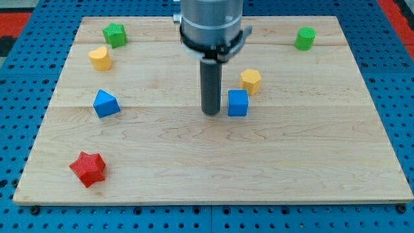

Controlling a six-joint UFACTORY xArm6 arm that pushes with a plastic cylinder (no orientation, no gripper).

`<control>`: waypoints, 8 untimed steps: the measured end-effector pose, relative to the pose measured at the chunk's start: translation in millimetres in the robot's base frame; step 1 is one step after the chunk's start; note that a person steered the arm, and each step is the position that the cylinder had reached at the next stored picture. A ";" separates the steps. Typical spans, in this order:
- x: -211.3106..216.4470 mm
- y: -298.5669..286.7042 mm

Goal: Move the blue cube towards the right center of the board

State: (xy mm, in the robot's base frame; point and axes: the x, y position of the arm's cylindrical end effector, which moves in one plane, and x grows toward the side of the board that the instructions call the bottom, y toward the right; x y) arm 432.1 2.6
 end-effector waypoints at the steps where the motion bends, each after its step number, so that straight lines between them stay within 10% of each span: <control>1: -8.3 0.0; 8: 4.1 130.0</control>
State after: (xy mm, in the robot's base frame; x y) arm 436.1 132.6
